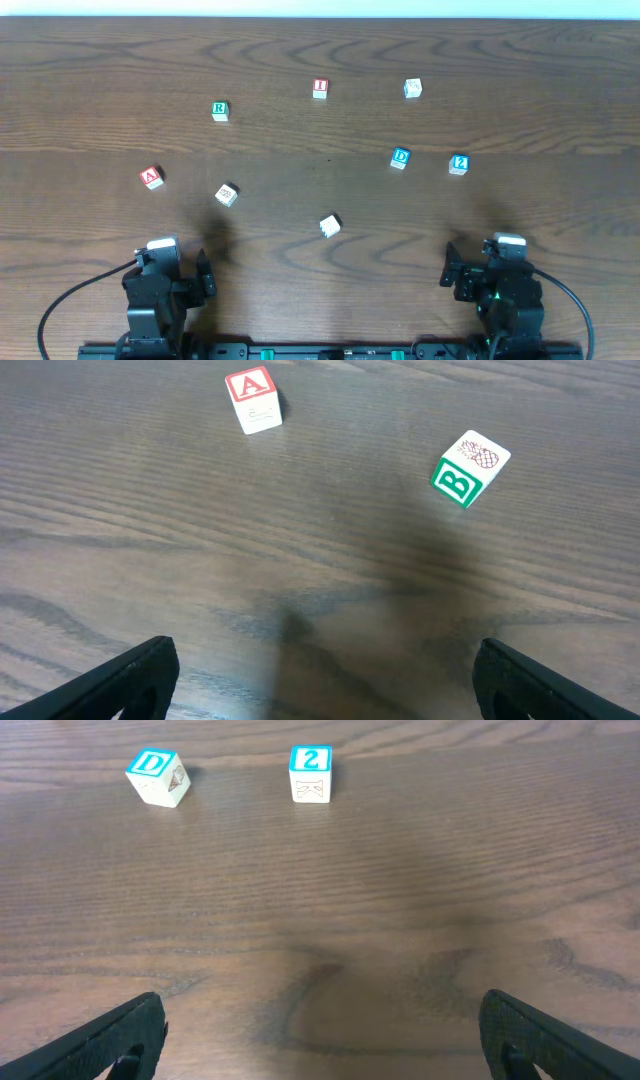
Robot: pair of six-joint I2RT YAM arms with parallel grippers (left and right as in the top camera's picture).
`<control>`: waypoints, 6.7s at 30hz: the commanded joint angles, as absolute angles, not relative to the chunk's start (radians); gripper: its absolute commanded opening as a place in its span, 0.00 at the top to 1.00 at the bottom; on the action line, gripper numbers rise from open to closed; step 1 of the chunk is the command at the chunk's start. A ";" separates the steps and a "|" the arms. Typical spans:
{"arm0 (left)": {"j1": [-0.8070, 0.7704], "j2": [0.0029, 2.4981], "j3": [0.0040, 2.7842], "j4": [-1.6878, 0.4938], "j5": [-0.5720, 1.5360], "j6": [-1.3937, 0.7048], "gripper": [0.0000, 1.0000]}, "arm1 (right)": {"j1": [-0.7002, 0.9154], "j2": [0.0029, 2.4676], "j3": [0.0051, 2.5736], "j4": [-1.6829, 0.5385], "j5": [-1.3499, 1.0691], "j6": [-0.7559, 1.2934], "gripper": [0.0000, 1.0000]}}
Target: Spell out Ai2
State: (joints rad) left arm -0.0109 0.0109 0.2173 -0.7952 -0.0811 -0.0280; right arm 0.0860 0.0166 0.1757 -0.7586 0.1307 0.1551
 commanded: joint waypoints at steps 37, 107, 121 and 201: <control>-0.007 0.005 0.187 -0.837 -0.080 -0.022 0.05 | 0.079 0.006 0.165 -0.757 0.130 0.144 0.01; -0.007 0.005 0.187 -0.836 -0.081 -0.022 0.05 | 0.469 2.180 1.835 -0.336 -0.161 0.155 0.01; -0.007 0.005 0.187 -0.837 -0.088 -0.022 0.05 | 0.446 2.439 2.062 -0.432 -0.069 0.141 0.01; -0.007 0.005 0.187 -0.836 -0.088 -0.022 0.05 | 0.480 2.211 2.061 -1.077 0.160 0.418 0.99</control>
State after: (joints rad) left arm -0.0109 0.0101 0.2169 -0.7952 -0.0780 -0.0257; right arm 0.4747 2.2589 2.0605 -1.0405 0.1349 0.3668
